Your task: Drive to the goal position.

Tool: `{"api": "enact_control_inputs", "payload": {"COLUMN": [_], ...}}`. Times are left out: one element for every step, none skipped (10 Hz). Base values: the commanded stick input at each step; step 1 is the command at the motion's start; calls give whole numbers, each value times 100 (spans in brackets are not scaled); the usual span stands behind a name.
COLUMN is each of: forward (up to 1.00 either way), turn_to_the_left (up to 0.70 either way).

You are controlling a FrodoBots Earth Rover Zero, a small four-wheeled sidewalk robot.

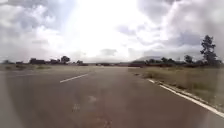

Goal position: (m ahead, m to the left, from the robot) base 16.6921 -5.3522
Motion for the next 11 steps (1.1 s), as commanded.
{"api": "enact_control_inputs", "payload": {"forward": [100, 100, 100, 100, 100, 100, 100, 100, 100, 100, 100], "turn_to_the_left": [0, -10, -30, -40, -40, -30, -8, 0, 0, 0, 0]}}
